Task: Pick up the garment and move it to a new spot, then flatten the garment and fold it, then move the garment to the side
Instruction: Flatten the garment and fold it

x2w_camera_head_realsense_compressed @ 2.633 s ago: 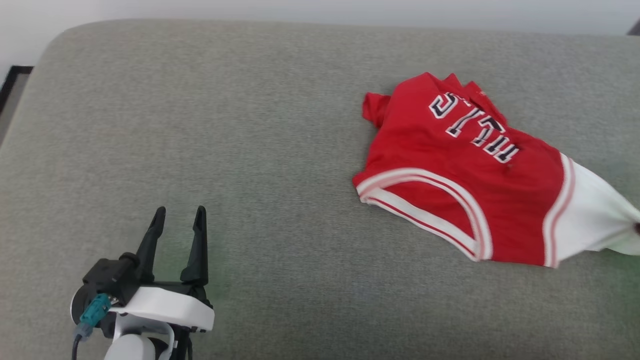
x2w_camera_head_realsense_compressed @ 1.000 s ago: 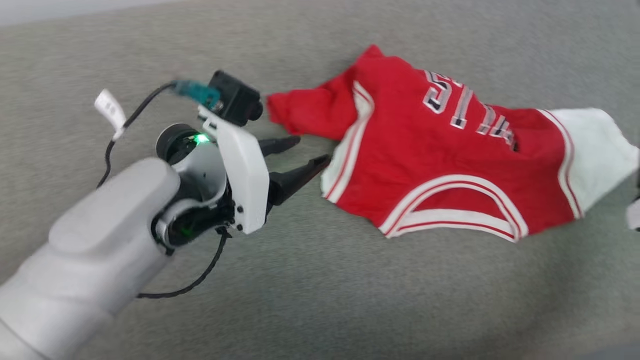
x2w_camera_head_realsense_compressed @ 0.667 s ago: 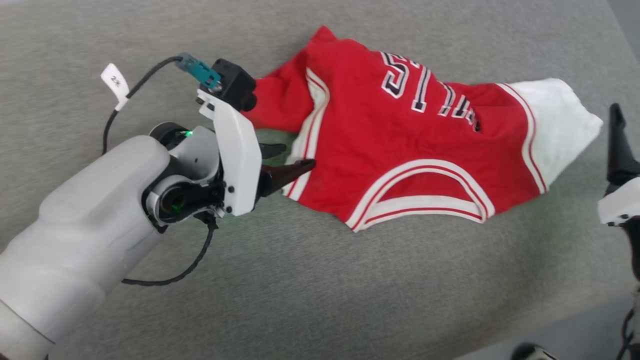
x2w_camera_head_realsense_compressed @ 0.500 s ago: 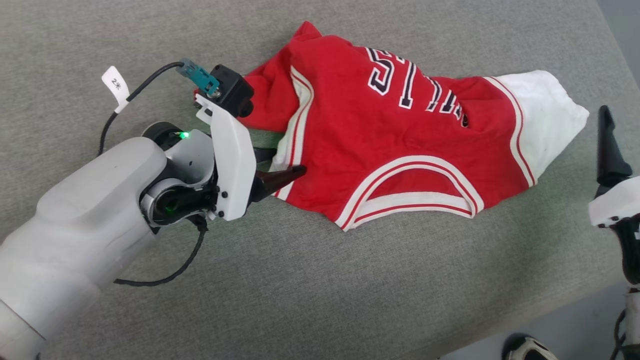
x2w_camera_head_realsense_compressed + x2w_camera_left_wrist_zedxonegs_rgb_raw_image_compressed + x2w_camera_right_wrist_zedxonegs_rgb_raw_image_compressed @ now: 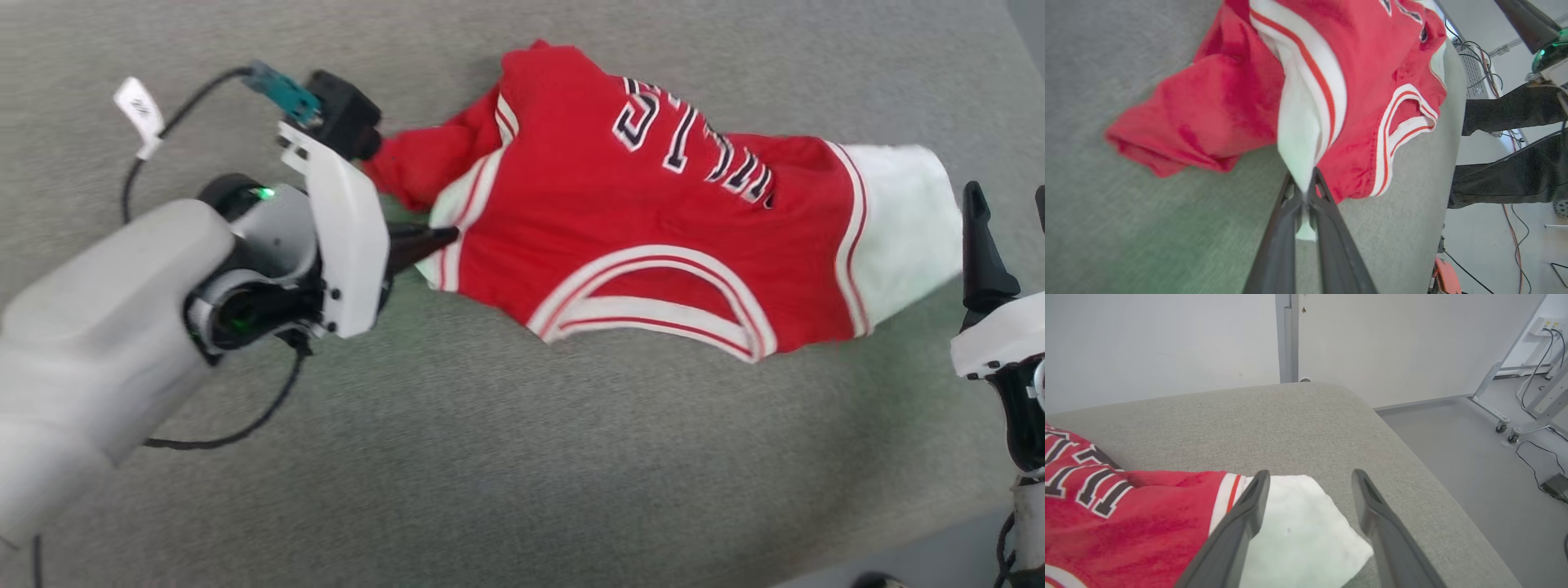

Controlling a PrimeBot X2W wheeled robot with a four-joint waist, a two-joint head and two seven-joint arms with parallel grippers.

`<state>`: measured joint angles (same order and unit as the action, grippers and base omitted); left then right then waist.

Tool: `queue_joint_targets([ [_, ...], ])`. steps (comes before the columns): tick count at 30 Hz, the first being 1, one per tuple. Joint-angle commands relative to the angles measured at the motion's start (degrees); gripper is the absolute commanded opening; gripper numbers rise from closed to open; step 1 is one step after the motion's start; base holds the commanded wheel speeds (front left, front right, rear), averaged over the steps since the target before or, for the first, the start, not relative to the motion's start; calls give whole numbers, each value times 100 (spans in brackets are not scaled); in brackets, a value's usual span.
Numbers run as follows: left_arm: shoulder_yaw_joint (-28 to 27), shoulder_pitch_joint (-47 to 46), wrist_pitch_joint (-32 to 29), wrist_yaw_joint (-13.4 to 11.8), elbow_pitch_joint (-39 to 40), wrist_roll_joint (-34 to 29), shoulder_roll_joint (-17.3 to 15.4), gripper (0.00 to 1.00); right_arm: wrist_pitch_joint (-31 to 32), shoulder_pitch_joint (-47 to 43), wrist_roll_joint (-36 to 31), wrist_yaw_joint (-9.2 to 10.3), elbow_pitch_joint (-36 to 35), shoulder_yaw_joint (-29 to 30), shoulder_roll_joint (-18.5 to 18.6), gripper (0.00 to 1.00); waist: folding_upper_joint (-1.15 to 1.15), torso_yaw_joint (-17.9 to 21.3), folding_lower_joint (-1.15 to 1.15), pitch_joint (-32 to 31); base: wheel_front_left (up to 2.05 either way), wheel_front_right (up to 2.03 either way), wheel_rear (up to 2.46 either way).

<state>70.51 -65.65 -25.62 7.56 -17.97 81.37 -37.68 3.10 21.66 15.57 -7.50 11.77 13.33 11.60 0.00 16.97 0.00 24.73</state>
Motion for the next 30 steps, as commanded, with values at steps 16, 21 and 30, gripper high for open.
queue_joint_targets([
  [16, 283, -174, -664, -16, 1070, -2957, 707, 0, 359, -2, 38, 2, -483, -213, 24, 100, 0, -465, 0, -83, 0, 0, 0],
  [21, 285, 100, -766, -16, 924, -3255, 1272, 0, 320, -9, 62, 2, -473, -231, -57, 100, 0, -331, 0, 40, 0, 0, 0],
  [30, 289, 338, -384, -16, 280, -2882, 1388, 40, 213, -37, 77, 2, -328, -140, -108, 100, 0, -323, 0, 74, 0, 0, 0],
])
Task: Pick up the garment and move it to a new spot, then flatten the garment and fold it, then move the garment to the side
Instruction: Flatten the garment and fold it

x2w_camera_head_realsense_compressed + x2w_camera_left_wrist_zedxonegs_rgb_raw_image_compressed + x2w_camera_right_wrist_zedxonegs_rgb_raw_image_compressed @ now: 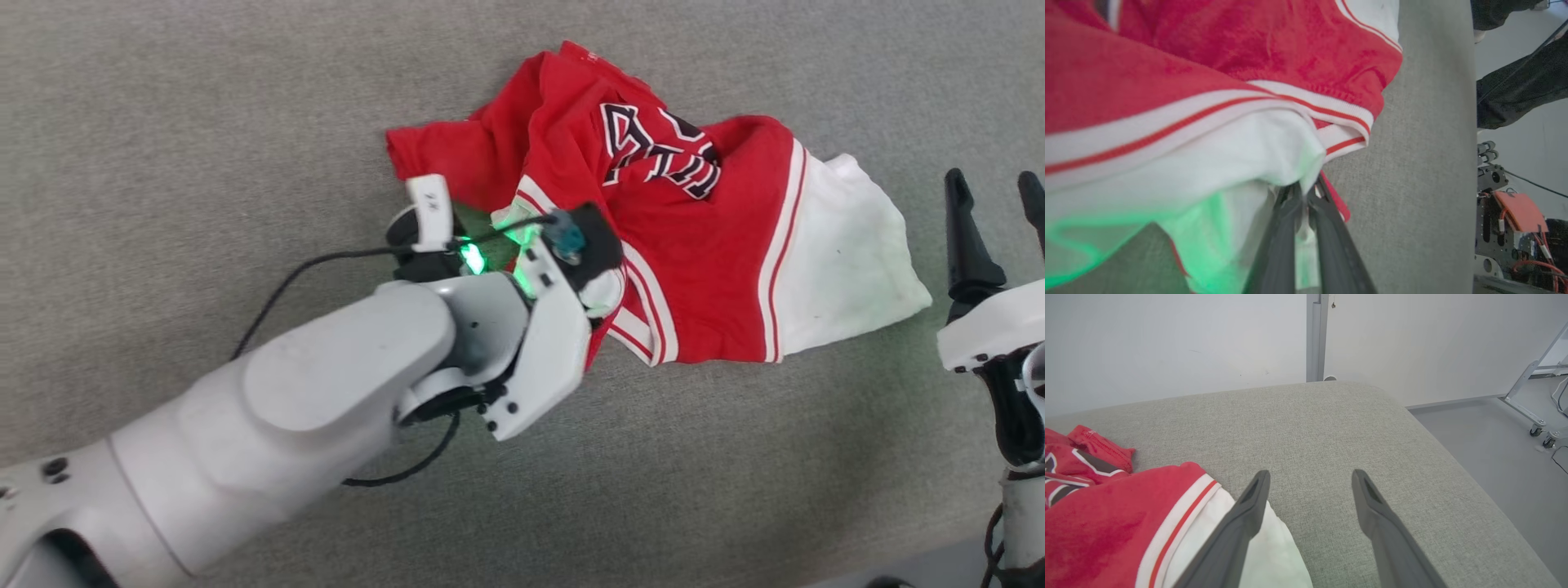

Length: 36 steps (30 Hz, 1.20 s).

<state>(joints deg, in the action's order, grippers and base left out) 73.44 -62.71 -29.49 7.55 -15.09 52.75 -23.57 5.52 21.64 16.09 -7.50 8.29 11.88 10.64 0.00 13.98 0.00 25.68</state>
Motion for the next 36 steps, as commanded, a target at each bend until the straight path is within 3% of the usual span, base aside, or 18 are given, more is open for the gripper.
queue_joint_targets([
  [1, -7, -18, 91, -15, 37, 113, -70, 85, -38, -60, 20, 2, 29, 34, -10, 100, 0, -73, 0, -57, 0, 0, 0],
  [3, -9, -152, 186, -15, 201, 492, -194, 100, -36, -98, 23, 2, 24, 69, -5, 100, 0, -182, 0, -117, 0, 0, 0],
  [10, -31, -672, 84, -15, 857, 1597, -925, 100, 37, -175, 28, 2, -35, 77, 0, 100, 0, -413, 0, -247, 0, 0, 0],
  [14, -47, -815, -32, -15, 752, 1871, -1239, 100, 72, -183, 20, 2, -87, 47, 3, 100, 0, -431, 0, -258, 0, 0, 0],
  [20, -24, -419, -390, -15, 199, 2409, -1230, 100, 83, -168, 53, 2, -110, 1, -20, 100, 0, -346, 0, -224, 0, 0, 0],
  [21, -23, -336, -408, -15, 135, 2522, -1200, 96, 83, -164, 57, 2, -107, -3, -16, 100, 0, -322, 0, -208, 0, 0, 0],
  [25, -47, -235, -324, -15, 25, 2805, -1084, 92, 67, -172, 63, 2, -98, 19, -5, 100, 0, -270, 0, -160, 0, 0, 0],
  [29, -44, -323, -266, -15, -55, 2843, -981, 94, 66, -138, 51, 2, -101, 7, -19, 100, 0, -220, 0, -115, 0, 0, 0],
  [33, -58, -359, -208, -15, -179, 2958, -860, 72, 76, -99, 25, 2, -106, -45, -56, 100, 0, -171, 0, -97, 0, 0, 0],
  [34, -58, -359, -208, -15, -179, 2958, -860, 72, 76, -99, 25, 2, -106, -45, -56, 100, 0, -171, 0, -97, 0, 0, 0],
  [36, -55, -371, -190, -15, -247, 2992, -802, 49, 78, -91, 26, 2, -98, -64, -59, 100, 0, -159, 0, -92, 0, 0, 0],
])
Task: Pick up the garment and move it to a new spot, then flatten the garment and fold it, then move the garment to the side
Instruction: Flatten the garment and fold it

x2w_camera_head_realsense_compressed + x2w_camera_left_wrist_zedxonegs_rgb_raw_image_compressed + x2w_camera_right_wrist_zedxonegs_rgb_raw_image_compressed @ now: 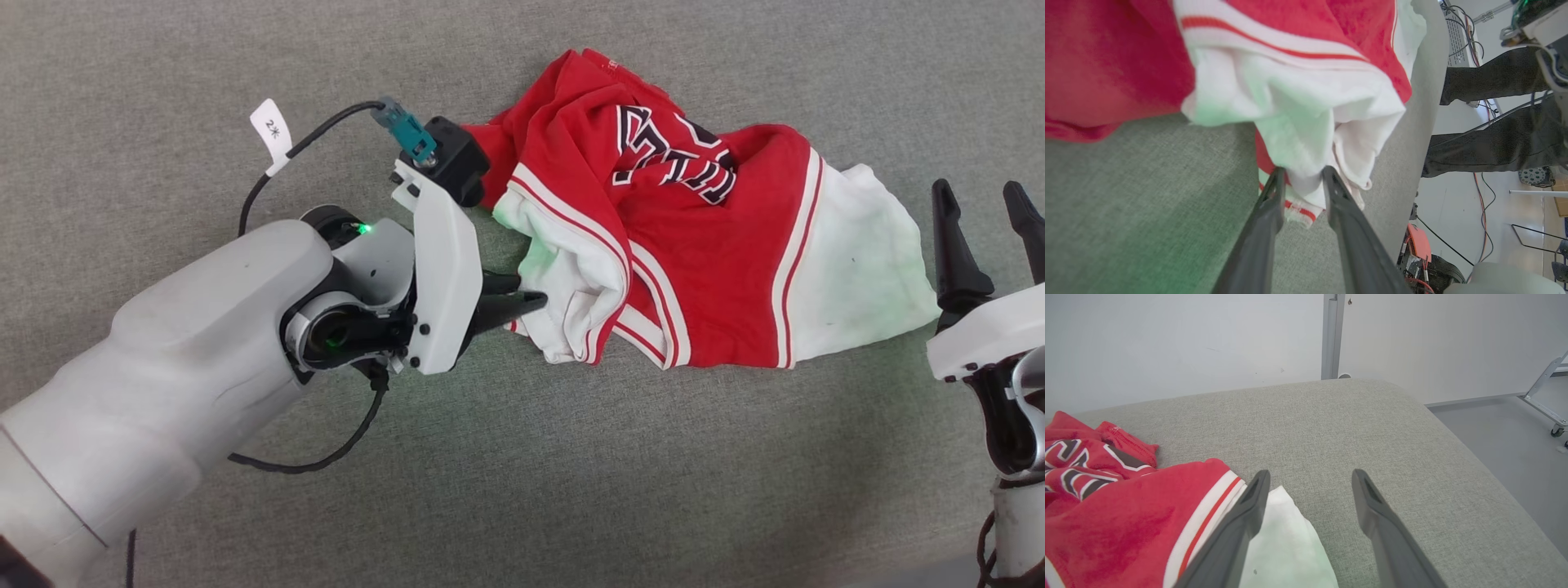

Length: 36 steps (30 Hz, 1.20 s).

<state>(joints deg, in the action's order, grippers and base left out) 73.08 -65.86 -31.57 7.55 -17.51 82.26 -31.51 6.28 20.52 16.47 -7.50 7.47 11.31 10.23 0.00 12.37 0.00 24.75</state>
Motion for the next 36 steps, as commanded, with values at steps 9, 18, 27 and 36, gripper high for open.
queue_joint_targets([
  [9, -23, -126, 209, -15, -87, 90, 8, 0, -37, -23, -25, 2, 40, 36, -10, 100, 0, -56, 0, -40, 0, 0, 0],
  [18, -275, 25, 412, -15, 93, 455, -852, 0, 48, -129, -25, 2, 12, 52, 10, 100, 0, -445, 0, -325, 0, 0, 0],
  [27, -263, 414, 631, -49, -545, 341, -1699, 0, 192, -173, -41, 2, -96, 19, 105, 100, 0, -613, 0, -398, 0, 0, 0],
  [36, -139, 412, 650, -482, -1117, -289, -1975, 0, 340, -245, -57, 2, -265, 64, 215, 100, 0, -660, 0, -363, 0, 0, 0],
])
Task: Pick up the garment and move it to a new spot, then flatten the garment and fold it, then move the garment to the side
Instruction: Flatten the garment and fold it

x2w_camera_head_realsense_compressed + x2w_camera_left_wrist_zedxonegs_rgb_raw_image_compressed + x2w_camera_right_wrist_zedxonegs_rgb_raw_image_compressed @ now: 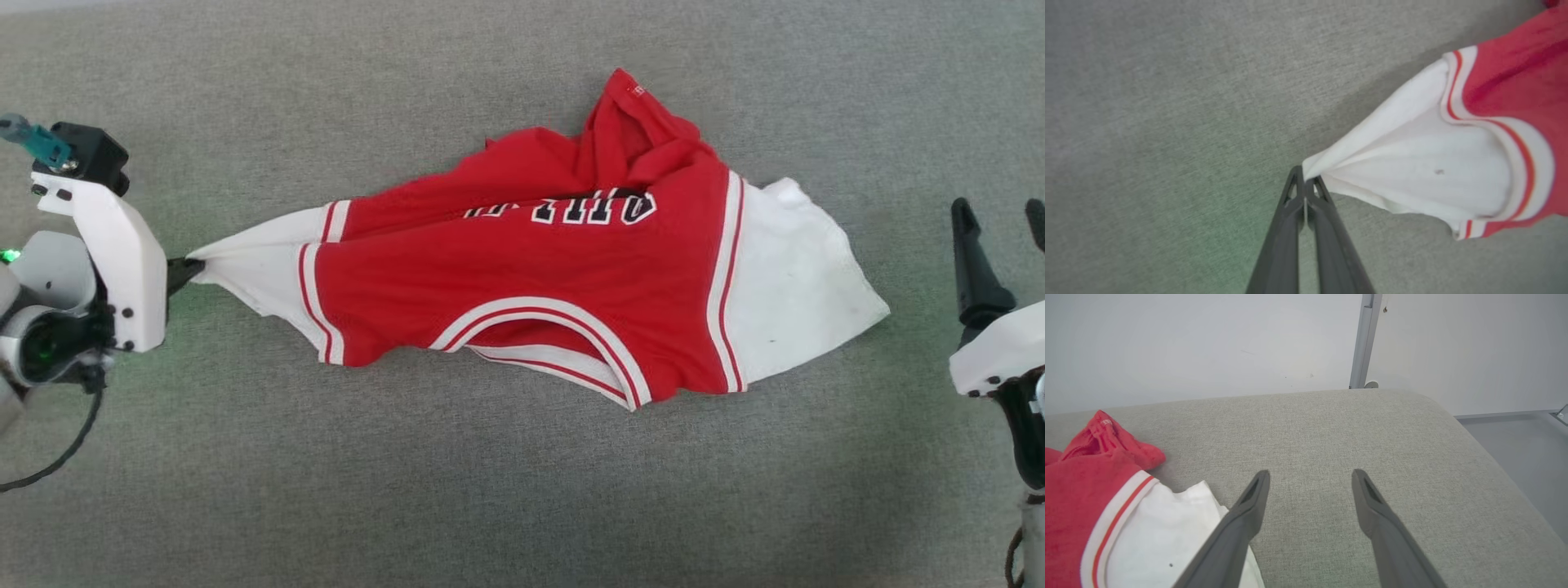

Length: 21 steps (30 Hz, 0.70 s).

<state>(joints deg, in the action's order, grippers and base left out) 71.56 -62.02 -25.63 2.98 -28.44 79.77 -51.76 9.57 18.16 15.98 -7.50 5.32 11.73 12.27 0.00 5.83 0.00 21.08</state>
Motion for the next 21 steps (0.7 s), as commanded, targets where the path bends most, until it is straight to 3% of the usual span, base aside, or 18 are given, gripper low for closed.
queue_joint_targets([
  [1, -6, 82, 120, -76, -42, -13, 128, 0, 40, -11, -17, 2, -70, 21, 15, 100, 0, -12, 0, 0, 0, 0, 0],
  [5, -80, 140, 373, -45, -193, 36, 268, 0, 124, -51, -45, 2, -149, -18, 84, 100, 0, -69, 0, -14, 0, 0, 0],
  [6, -101, 144, 473, -38, -230, -1, 319, 16, 153, -59, -47, 2, -171, -52, 110, 100, 0, -85, 0, -22, 0, 0, 0],
  [8, -147, 173, 707, 9, -293, -43, 409, 74, 200, -76, -70, 2, -210, -118, 178, 100, 0, -125, 0, -44, 0, 0, 0],
  [9, -170, 202, 824, 27, -320, -54, 427, 93, 240, -86, -84, 2, -227, -164, 212, 100, 0, -144, 0, -62, 0, 0, 0],
  [10, -198, 238, 942, 56, -345, -63, 435, 100, 256, -101, -110, 2, -239, -190, 253, 100, 0, -168, 0, -89, 0, 0, 0],
  [17, -386, 588, 1926, 184, -171, -85, 397, 100, 607, -242, -157, 2, -380, -694, 665, 100, 0, -315, 0, -277, 0, 0, 0],
  [21, -535, 992, 2746, 37, 2, -97, 421, 100, 955, -342, 61, 2, -491, -1187, 1115, 100, 0, -373, 0, -347, 0, 0, 0],
])
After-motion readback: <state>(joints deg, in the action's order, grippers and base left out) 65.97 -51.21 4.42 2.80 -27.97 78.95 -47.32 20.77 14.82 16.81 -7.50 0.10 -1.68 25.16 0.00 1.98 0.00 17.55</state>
